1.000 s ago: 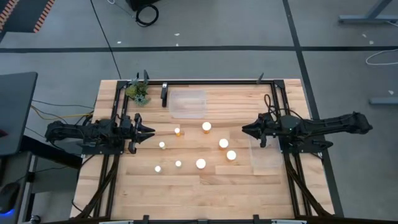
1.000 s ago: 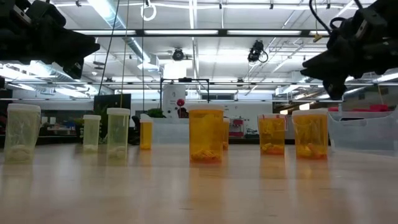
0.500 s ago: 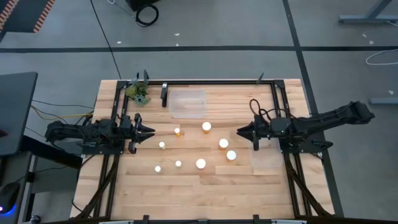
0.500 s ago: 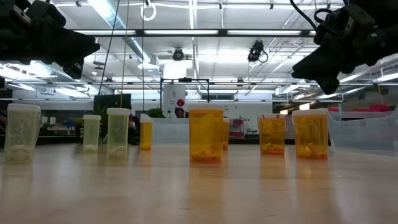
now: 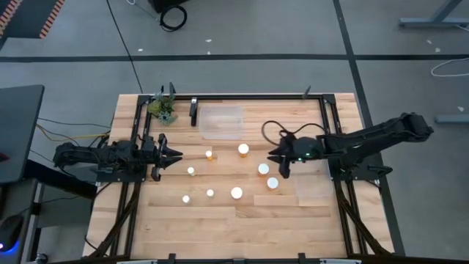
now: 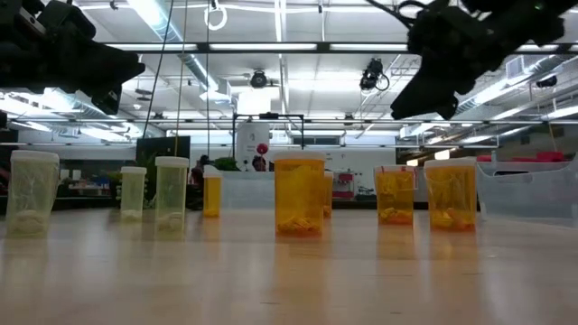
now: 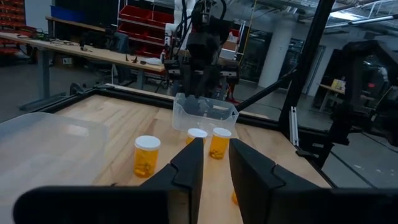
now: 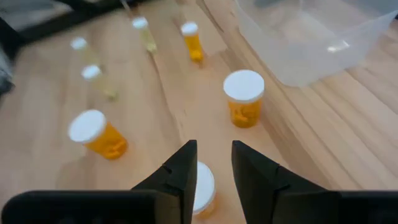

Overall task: Pick and place medicine bottles into bin by pill shape (circle, oval)
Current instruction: Put the large orange pill bottle into the bottom transparent bin

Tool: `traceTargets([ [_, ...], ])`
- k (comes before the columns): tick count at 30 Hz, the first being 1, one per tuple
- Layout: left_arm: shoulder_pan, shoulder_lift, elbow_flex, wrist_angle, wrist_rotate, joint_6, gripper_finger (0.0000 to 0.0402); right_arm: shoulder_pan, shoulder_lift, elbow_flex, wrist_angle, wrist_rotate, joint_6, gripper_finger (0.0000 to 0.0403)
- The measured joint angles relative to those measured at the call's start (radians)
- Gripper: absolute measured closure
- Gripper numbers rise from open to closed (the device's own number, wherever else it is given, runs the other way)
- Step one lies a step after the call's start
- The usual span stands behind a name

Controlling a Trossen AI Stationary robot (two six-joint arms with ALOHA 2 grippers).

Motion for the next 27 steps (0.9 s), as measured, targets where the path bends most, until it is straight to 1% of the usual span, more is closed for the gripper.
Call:
traceTargets([
  [3, 0.0, 0.0, 0.0, 0.0, 0.0, -0.001, 0.0312, -0.009, 0.088, 0.089, -0.083, -0.008, -0.023, 0.0266],
  [8, 0.0, 0.0, 0.0, 0.0, 0.0, -0.001, 0.0317, -0.023, 0.209, 0.214, -0.157, -0.012, -0.064, 0.0231],
  [12, 0.0, 0.0, 0.0, 0.0, 0.0, -0.002, 0.0321, -0.035, 0.281, 0.301, -0.205, -0.027, -0.089, 0.0207],
  [15, 0.0, 0.0, 0.0, 0.0, 0.0, -0.001, 0.0319, -0.038, 0.329, 0.371, -0.272, -0.03, -0.104, 0.0192],
  [19, 0.0, 0.0, 0.0, 0.0, 0.0, -0.001, 0.0313, -0.037, 0.395, 0.47, -0.386, -0.03, -0.114, 0.0178],
  [23, 0.0, 0.0, 0.0, 0.0, 0.0, 0.0, 0.0311, -0.037, 0.463, 0.563, -0.493, -0.034, -0.128, 0.0173],
  [27, 0.0, 0.0, 0.0, 0.0, 0.0, 0.0, 0.0315, -0.037, 0.525, 0.632, -0.551, -0.057, -0.131, 0.0172],
])
